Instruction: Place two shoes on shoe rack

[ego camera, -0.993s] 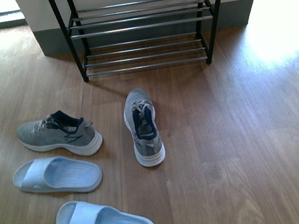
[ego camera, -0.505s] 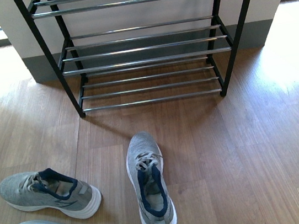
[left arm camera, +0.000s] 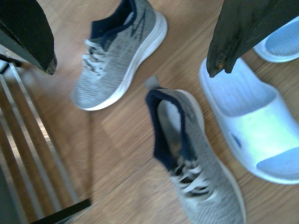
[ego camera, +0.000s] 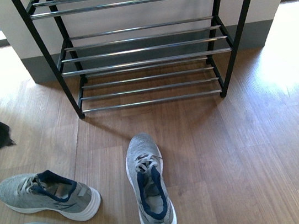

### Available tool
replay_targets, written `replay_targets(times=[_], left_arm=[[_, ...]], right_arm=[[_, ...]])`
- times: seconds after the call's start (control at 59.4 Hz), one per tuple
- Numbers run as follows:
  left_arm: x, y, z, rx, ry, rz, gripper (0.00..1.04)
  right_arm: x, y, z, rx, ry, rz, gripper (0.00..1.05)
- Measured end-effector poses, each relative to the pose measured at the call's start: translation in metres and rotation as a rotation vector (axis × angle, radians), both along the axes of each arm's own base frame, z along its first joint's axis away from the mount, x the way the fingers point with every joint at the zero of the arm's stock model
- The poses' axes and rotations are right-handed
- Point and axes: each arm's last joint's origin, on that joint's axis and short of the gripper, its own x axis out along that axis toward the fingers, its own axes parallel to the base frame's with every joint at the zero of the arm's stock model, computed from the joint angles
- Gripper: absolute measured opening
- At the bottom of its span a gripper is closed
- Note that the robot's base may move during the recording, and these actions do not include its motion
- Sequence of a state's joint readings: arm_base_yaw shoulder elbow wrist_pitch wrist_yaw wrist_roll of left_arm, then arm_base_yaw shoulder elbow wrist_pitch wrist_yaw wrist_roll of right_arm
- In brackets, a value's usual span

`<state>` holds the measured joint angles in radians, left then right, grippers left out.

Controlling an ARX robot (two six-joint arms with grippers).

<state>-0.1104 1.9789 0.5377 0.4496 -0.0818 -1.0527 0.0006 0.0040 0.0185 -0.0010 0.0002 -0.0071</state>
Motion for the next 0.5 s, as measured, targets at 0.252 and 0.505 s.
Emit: replay_targets(times=[0.252,0.505], left_arm=[[0.041,0.012,-0.077,0.075,0.233,0.013,0.95],[0.061,0.015,-0.105,0.123,0.281,-0.022,0.95]], right_arm=[[0.0,0.0,0.0,0.0,0.0,0.0,0.96],[0.0,0.0,0.0,0.0,0.0,0.0,0.96]])
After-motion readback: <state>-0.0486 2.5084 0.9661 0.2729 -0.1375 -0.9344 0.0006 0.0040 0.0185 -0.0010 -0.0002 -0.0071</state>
